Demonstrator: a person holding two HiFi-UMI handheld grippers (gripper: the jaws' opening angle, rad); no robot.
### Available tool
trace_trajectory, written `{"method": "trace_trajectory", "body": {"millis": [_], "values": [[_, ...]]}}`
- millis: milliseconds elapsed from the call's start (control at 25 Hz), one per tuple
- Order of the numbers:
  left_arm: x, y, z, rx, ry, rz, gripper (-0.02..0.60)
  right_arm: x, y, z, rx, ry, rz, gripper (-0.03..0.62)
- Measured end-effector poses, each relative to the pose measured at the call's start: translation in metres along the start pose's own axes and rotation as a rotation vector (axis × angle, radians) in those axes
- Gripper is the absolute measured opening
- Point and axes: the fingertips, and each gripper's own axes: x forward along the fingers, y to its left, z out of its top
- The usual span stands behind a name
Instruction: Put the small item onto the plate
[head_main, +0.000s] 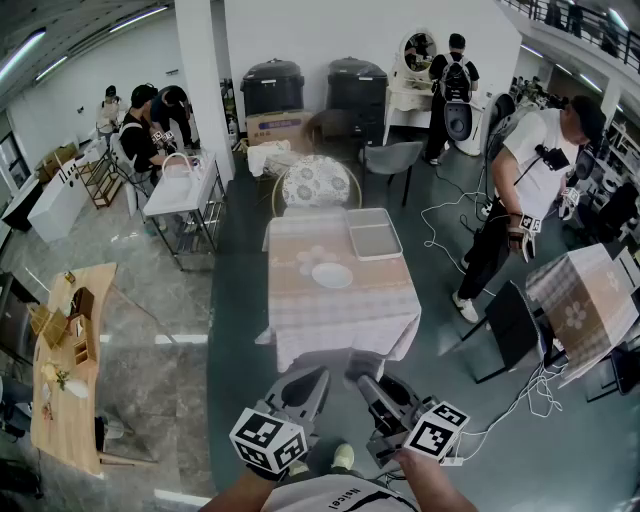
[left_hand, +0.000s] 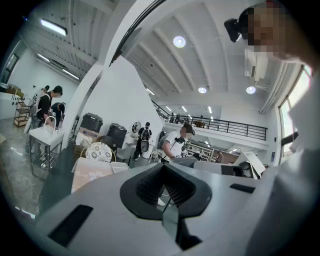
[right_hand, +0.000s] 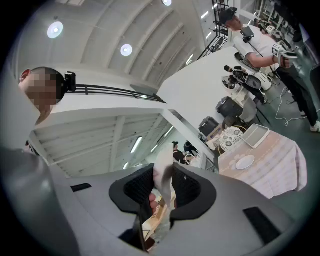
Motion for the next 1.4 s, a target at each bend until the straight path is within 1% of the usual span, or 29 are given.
{"method": "trace_trajectory", "body": {"millis": [560,800,1080,1400], "values": [[0.014,0.001,-0.006,0.005,0.006,0.019,0.006,0.0,-0.015,0.006,0.032,0.003,0.011,0.112],[0.028,0.002,-0.009,0.014,0.003,0.037,0.006,-0.002,-0.029,0.014,0.061,-0.003,0.024,0.112],[0.049,-0.003,-0.009,0.025,-0.011,0.072,0.006,-0.008,-0.051,0.027,0.062,0.014,0.04,0.112],[0.076,-0.005,-0.007,0.036,-0.001,0.072,0.006,-0.006,-0.072,0.044,0.079,0.006,0.042,0.112]]}}
